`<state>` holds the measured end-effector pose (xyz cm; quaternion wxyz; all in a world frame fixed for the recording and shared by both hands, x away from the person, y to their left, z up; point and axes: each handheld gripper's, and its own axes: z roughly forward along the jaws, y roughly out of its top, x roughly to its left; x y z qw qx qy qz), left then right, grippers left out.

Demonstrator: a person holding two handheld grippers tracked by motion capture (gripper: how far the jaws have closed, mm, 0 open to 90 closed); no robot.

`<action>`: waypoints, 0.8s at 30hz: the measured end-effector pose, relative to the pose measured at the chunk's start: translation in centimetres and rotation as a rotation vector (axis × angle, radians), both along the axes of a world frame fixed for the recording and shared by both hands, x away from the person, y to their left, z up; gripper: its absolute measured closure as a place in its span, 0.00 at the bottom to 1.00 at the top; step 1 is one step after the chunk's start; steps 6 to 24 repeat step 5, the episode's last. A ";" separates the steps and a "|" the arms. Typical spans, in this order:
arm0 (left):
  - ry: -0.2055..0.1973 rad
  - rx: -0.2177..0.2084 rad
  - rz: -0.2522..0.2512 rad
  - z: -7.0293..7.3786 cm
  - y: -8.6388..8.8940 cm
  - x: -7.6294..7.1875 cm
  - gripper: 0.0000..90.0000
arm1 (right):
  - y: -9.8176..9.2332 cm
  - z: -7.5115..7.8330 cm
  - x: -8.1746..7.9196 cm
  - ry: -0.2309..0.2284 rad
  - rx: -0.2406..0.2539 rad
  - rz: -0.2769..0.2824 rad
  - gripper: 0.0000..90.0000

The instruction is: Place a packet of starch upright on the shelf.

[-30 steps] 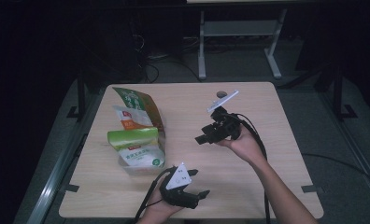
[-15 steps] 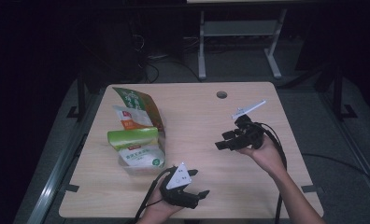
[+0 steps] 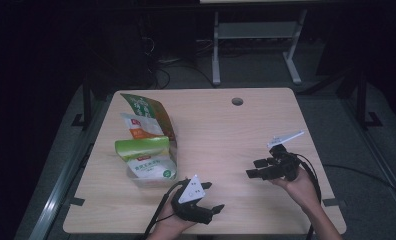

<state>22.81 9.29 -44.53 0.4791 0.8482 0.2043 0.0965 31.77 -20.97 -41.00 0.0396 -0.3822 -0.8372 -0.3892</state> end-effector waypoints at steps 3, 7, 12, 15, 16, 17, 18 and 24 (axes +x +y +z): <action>-0.002 -0.007 -0.001 0.0 -0.1 0.0 0.28 | -0.5 -0.9 -0.9 0.009 0.005 -0.012 0.42; 0.002 -0.009 0.000 0.0 -0.1 0.0 0.28 | -0.8 -1.5 -1.5 0.003 0.008 -0.014 0.40; 0.002 -0.009 0.000 0.0 -0.1 0.0 0.28 | -0.8 -1.5 -1.5 0.003 0.008 -0.014 0.40; 0.002 -0.009 0.000 0.0 -0.1 0.0 0.28 | -0.8 -1.5 -1.5 0.003 0.008 -0.014 0.40; 0.002 -0.009 0.000 0.0 -0.1 0.0 0.28 | -0.8 -1.5 -1.5 0.003 0.008 -0.014 0.40; 0.002 -0.009 0.000 0.0 -0.1 0.0 0.28 | -0.8 -1.5 -1.5 0.003 0.008 -0.014 0.40; 0.002 -0.009 0.000 0.0 -0.1 0.0 0.28 | -0.8 -1.5 -1.5 0.003 0.008 -0.014 0.40; 0.002 -0.009 0.000 0.0 -0.1 0.0 0.28 | -0.8 -1.5 -1.5 0.003 0.008 -0.014 0.40</action>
